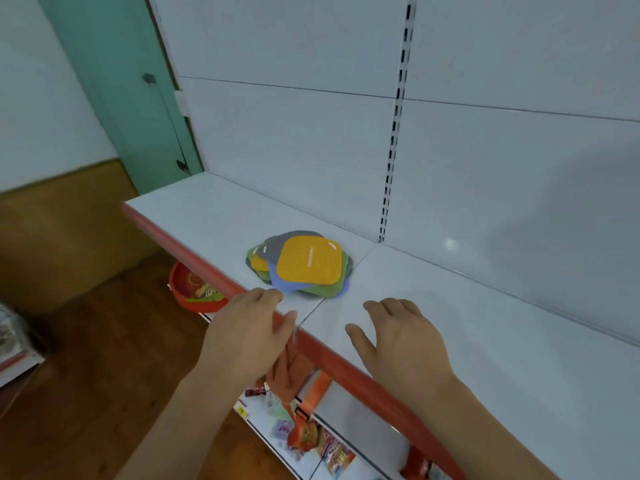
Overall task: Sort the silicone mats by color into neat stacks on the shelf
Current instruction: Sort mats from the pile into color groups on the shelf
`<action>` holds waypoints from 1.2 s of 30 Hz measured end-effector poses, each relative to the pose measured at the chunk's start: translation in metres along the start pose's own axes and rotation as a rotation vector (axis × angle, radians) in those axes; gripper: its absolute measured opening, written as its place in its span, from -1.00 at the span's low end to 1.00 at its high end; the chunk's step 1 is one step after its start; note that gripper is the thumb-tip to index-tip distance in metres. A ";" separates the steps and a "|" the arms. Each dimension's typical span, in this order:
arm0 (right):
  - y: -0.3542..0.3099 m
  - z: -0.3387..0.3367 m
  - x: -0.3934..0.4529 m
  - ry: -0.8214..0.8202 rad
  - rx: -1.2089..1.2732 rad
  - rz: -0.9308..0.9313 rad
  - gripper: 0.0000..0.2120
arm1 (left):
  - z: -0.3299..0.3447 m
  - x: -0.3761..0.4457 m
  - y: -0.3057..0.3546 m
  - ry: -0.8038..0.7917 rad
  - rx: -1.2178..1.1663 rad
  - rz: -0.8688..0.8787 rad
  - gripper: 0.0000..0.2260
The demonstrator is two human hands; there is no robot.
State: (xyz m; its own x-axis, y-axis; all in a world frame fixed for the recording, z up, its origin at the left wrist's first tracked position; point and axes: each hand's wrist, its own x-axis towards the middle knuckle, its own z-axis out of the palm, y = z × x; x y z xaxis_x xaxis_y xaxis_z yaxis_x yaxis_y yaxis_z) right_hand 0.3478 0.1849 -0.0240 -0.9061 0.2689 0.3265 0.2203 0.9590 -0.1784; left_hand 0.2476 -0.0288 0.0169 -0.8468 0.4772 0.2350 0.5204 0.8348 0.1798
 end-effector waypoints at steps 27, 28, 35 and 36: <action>-0.088 0.081 0.118 0.063 -0.104 0.552 -0.49 | 0.086 0.218 -0.078 -0.043 -0.377 0.527 -0.85; -0.087 0.079 0.117 0.058 -0.073 0.581 -0.42 | 0.084 0.216 -0.078 -0.073 -0.459 0.537 -0.90; -0.070 0.052 0.118 0.134 0.432 0.776 -0.26 | 0.062 0.208 -0.077 -0.240 -0.988 0.498 -0.87; -0.068 0.049 0.118 0.157 0.537 0.789 -0.47 | 0.061 0.208 -0.074 -0.274 -1.045 0.474 -0.87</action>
State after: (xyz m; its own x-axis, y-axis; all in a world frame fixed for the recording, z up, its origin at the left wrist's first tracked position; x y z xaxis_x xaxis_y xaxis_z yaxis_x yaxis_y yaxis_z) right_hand 0.2081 0.1475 -0.0186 -0.5011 0.8643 0.0440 0.5150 0.3387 -0.7875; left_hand 0.0261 0.0250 -0.0058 -0.4736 0.8286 0.2985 0.5193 -0.0110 0.8545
